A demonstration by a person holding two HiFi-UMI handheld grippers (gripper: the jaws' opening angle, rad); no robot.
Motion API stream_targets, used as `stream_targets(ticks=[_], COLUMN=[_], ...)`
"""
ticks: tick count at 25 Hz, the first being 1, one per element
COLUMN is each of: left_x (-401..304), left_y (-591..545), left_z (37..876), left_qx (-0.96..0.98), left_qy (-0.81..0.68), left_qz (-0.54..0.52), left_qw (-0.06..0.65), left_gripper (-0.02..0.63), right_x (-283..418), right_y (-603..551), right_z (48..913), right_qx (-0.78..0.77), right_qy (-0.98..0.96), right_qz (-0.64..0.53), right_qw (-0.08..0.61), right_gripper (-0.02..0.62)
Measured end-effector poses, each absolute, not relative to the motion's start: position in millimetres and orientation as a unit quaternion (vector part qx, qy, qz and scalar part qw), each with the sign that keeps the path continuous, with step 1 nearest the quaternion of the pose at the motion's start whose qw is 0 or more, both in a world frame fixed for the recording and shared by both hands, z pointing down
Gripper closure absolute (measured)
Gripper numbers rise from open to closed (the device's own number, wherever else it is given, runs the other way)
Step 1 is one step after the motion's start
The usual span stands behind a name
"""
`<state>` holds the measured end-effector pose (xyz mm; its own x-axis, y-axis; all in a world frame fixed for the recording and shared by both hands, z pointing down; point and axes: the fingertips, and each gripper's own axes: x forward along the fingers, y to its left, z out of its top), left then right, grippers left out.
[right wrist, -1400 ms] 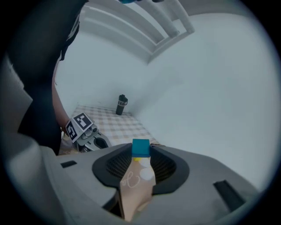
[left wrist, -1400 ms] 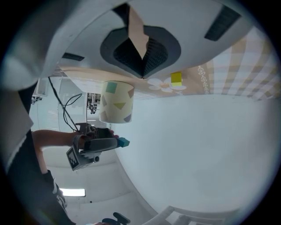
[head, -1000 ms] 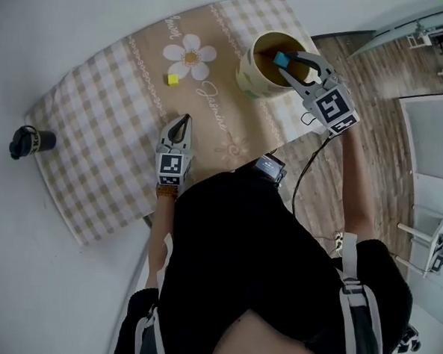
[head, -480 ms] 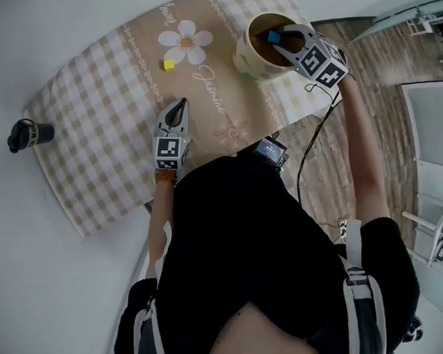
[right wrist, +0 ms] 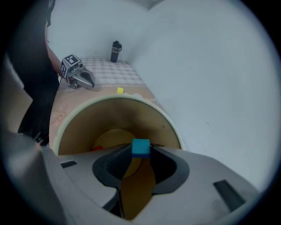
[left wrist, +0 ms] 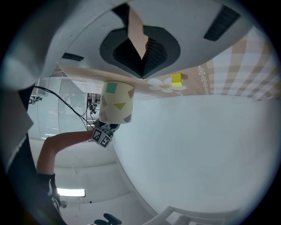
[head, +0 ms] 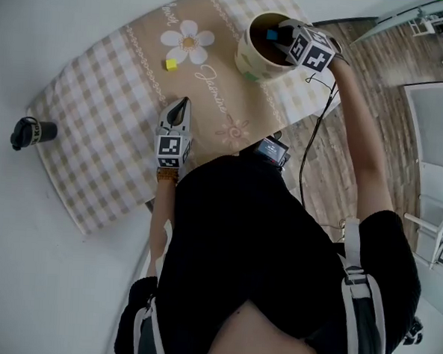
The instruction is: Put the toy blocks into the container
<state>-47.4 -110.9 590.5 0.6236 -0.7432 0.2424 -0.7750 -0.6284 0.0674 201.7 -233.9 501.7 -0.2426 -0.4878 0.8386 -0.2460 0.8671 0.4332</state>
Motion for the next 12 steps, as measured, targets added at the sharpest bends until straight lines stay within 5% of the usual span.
stream_targets(ticks=[12], left_x=[-48], left_y=[-111], left_z=[590], left_qx=[0.897], left_qy=[-0.424], left_qz=[0.097], left_qw=[0.084], left_gripper=[0.607], right_x=[204], right_y=[-233], right_z=[518], right_qx=[0.203], right_qy=[-0.760], right_qz=[-0.089], right_qw=[0.611], right_gripper=[0.457])
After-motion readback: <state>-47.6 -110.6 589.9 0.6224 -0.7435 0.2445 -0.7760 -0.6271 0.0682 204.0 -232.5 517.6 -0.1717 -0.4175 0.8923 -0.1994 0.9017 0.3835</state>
